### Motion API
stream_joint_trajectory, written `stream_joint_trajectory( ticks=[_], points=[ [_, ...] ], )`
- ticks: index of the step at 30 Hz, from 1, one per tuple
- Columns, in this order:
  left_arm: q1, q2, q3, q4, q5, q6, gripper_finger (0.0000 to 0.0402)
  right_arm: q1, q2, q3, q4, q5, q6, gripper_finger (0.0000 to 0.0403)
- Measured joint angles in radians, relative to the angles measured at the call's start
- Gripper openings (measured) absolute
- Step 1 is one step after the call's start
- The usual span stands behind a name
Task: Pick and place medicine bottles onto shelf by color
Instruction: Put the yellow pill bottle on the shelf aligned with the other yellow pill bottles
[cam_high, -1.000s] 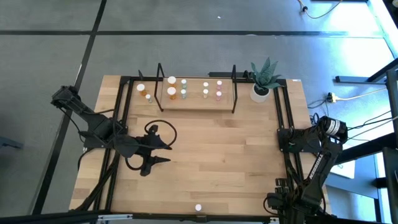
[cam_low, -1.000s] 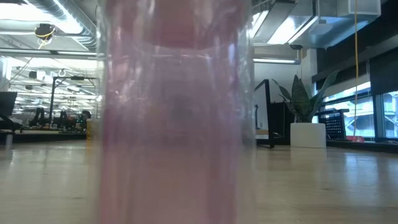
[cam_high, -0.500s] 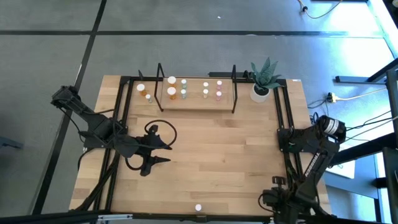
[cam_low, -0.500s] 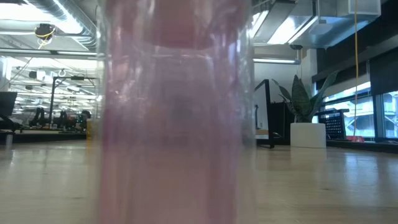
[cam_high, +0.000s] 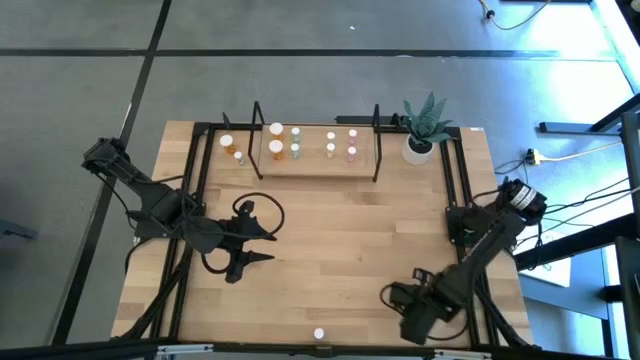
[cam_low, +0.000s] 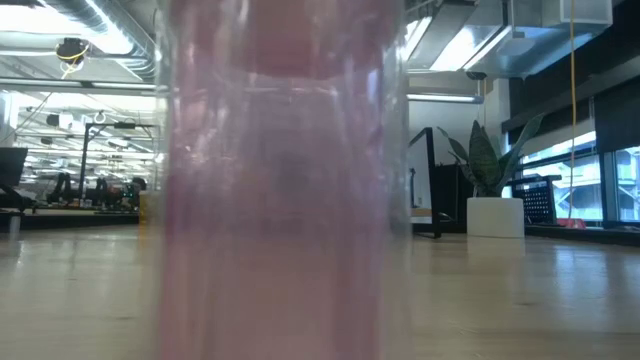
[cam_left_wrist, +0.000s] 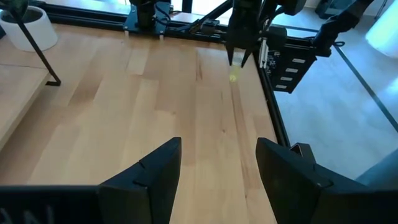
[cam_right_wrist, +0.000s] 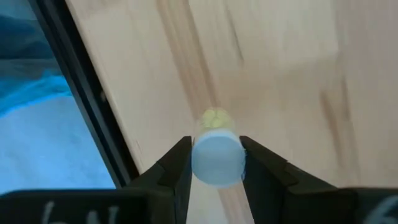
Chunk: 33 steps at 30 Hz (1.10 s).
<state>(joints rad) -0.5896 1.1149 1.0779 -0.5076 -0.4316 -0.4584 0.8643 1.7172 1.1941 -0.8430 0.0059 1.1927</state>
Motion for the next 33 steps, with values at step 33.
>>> stream_joint_trajectory(
  ticks=[33],
  points=[
    [0.0, 0.006, 0.0, -0.001, -0.037, 0.051, 0.0201, -0.694, 0.026, 0.113, 0.05, 0.041, -0.682, 0.0119]
  ],
)
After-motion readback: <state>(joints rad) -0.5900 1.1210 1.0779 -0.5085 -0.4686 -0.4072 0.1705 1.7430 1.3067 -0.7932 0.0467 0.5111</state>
